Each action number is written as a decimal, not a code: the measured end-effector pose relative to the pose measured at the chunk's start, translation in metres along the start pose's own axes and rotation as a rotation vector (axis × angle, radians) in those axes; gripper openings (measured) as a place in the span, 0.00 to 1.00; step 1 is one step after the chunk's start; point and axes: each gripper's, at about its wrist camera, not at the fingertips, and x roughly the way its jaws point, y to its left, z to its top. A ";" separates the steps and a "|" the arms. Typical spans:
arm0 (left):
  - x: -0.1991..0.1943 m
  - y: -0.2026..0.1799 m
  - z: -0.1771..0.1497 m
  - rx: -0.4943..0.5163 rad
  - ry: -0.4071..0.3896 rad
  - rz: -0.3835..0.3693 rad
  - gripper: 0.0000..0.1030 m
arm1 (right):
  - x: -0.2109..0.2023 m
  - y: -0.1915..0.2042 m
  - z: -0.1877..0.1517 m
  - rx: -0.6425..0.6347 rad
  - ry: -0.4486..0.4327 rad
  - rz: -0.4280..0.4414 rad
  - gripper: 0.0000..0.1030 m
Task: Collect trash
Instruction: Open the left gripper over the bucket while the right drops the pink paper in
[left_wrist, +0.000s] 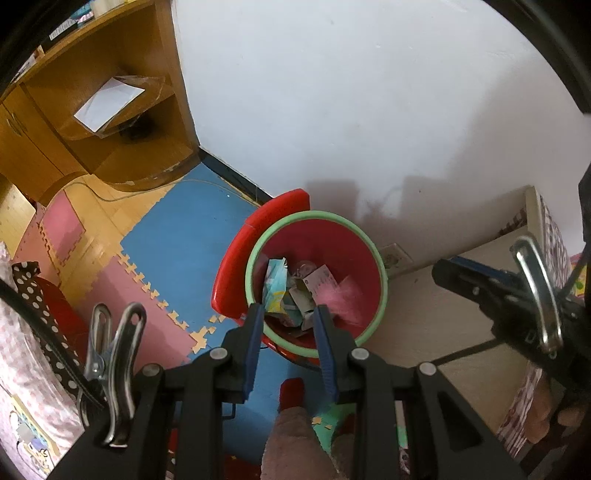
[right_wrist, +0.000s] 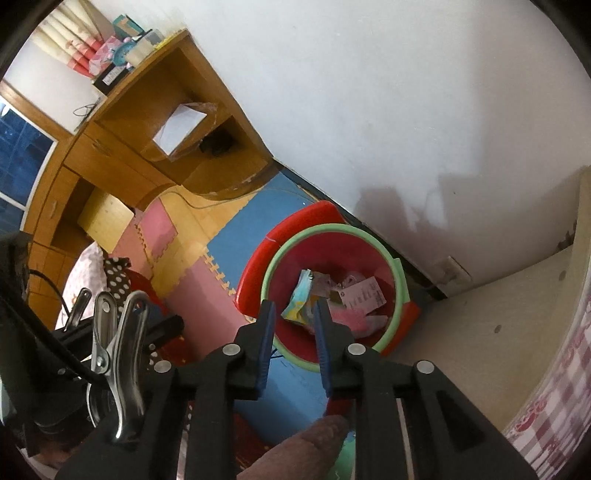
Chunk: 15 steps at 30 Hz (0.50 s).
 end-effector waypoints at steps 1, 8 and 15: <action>-0.001 -0.001 0.000 0.003 -0.001 0.001 0.28 | -0.003 0.001 -0.002 -0.004 -0.007 0.002 0.22; -0.010 -0.006 -0.003 0.022 -0.011 0.003 0.28 | -0.029 0.009 -0.019 -0.004 -0.055 0.004 0.22; -0.027 -0.013 -0.008 0.060 -0.024 0.001 0.28 | -0.062 0.012 -0.044 0.019 -0.083 0.046 0.22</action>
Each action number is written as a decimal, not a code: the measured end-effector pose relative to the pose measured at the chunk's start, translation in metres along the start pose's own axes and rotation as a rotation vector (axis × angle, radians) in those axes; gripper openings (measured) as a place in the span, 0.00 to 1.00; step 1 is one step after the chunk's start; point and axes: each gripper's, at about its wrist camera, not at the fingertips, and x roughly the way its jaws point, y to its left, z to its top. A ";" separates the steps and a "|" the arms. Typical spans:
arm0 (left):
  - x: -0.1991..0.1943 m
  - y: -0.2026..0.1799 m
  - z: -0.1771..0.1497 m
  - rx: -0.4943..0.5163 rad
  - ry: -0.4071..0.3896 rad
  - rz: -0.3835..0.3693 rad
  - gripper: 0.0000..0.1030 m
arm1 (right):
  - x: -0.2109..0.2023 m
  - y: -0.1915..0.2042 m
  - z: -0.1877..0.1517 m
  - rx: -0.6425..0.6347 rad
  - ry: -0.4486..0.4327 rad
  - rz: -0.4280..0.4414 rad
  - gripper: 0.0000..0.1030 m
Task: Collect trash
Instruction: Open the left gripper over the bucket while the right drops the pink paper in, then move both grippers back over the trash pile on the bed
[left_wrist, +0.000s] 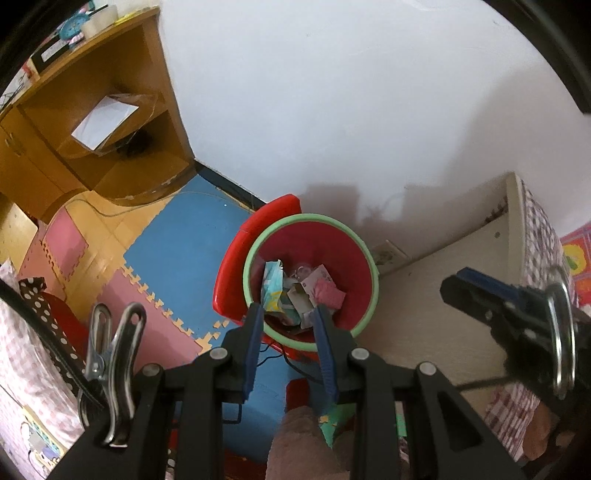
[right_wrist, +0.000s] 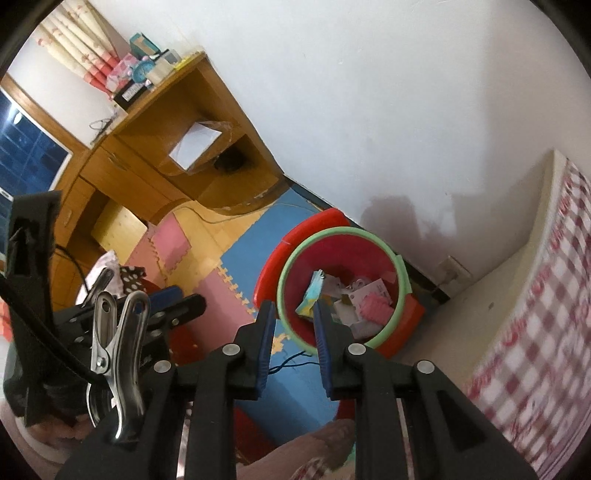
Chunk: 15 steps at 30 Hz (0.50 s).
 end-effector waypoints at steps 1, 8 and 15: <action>-0.003 -0.001 -0.001 0.004 0.000 -0.003 0.28 | -0.008 0.002 -0.005 -0.001 -0.011 0.005 0.22; -0.027 -0.015 -0.014 0.041 -0.018 -0.002 0.28 | -0.054 0.007 -0.037 -0.004 -0.070 0.022 0.22; -0.057 -0.039 -0.034 0.097 -0.050 0.014 0.28 | -0.103 0.002 -0.078 -0.003 -0.135 0.020 0.22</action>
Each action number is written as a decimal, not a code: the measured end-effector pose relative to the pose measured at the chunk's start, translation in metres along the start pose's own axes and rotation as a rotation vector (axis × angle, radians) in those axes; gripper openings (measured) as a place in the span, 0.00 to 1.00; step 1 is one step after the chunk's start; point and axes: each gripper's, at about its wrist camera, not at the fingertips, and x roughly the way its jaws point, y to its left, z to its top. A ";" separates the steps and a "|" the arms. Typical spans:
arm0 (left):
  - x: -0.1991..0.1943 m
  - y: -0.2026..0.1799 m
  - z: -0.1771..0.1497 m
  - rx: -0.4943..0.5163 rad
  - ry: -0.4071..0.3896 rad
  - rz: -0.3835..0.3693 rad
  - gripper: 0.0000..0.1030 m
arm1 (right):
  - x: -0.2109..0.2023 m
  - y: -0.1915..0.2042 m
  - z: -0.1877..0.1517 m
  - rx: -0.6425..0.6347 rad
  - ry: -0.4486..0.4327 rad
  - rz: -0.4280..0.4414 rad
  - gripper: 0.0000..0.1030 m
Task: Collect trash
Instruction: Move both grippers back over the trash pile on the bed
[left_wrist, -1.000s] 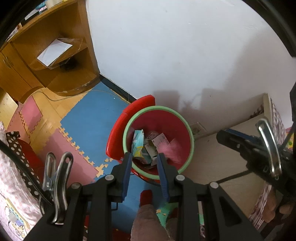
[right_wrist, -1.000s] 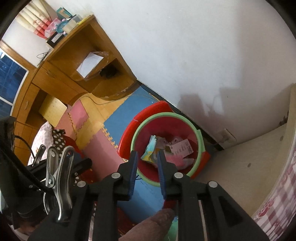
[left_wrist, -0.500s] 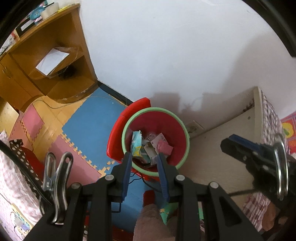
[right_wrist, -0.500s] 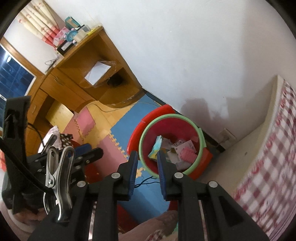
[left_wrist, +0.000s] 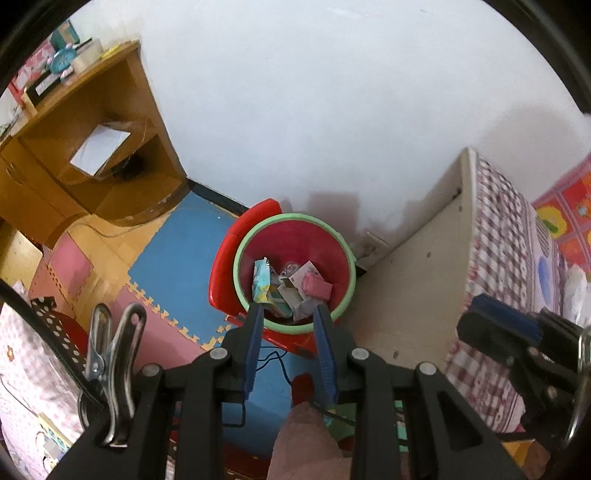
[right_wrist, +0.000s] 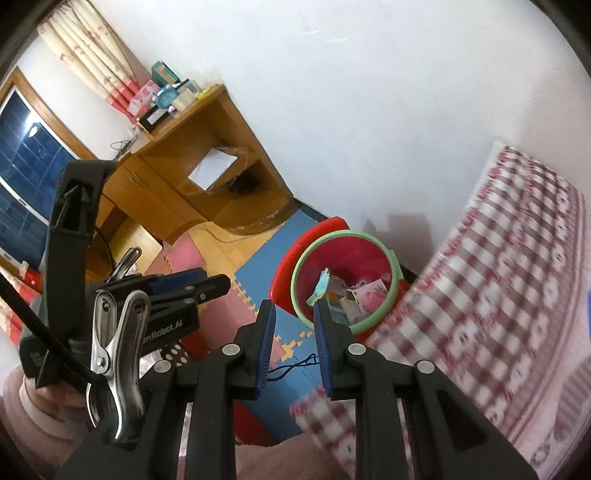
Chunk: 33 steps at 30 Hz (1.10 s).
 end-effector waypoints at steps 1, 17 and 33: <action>-0.004 -0.004 -0.003 0.006 -0.005 0.000 0.28 | -0.006 0.000 -0.005 0.000 -0.006 -0.001 0.22; -0.088 -0.107 -0.077 0.138 -0.091 -0.018 0.28 | -0.149 -0.034 -0.103 0.078 -0.167 -0.062 0.23; -0.130 -0.245 -0.152 0.334 -0.128 -0.134 0.28 | -0.269 -0.109 -0.206 0.245 -0.300 -0.224 0.24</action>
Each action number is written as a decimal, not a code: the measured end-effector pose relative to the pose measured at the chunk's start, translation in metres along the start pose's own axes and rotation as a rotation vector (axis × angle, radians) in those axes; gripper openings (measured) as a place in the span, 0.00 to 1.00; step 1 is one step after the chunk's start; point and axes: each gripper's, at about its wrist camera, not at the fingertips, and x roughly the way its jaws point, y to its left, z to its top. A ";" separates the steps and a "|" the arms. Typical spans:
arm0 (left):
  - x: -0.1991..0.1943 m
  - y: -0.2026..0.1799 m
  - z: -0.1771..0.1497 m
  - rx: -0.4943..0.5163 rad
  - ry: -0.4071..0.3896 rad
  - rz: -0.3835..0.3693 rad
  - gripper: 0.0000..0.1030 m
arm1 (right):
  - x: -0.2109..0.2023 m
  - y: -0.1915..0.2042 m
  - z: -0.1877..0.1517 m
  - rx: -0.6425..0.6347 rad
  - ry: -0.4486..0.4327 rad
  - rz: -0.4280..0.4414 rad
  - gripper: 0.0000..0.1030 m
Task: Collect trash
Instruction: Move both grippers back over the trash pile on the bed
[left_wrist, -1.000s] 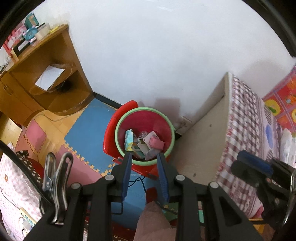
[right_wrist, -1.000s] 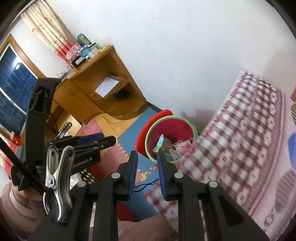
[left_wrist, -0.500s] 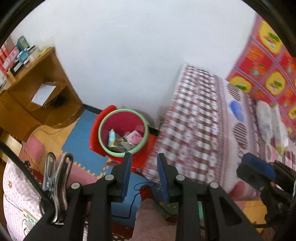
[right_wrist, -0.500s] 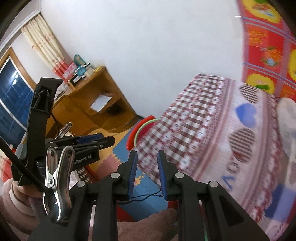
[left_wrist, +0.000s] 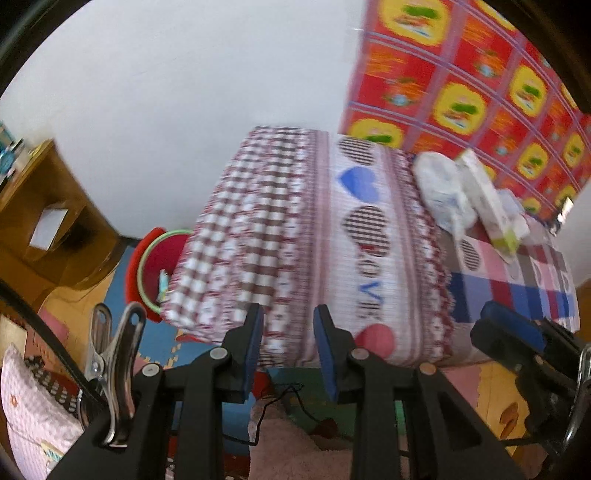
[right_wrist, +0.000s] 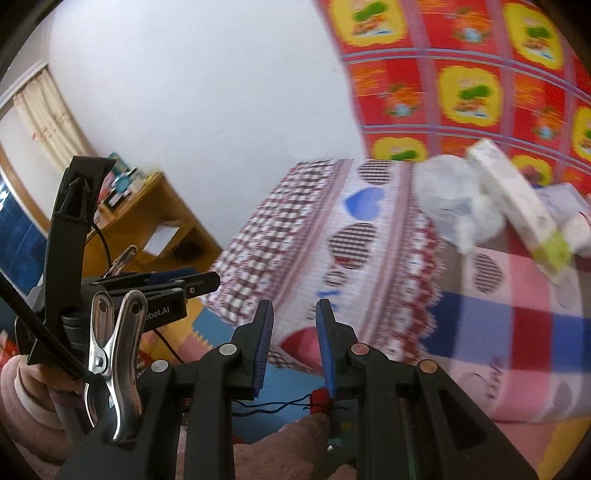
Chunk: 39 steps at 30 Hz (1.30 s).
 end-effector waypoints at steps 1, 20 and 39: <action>0.000 -0.012 0.001 0.014 -0.002 -0.010 0.28 | -0.005 -0.006 -0.002 0.013 -0.007 -0.011 0.24; 0.019 -0.148 0.045 0.214 -0.003 -0.169 0.28 | -0.048 -0.129 -0.003 0.240 -0.060 -0.199 0.25; 0.072 -0.284 0.104 0.396 0.040 -0.283 0.28 | -0.054 -0.273 0.036 0.396 -0.097 -0.258 0.31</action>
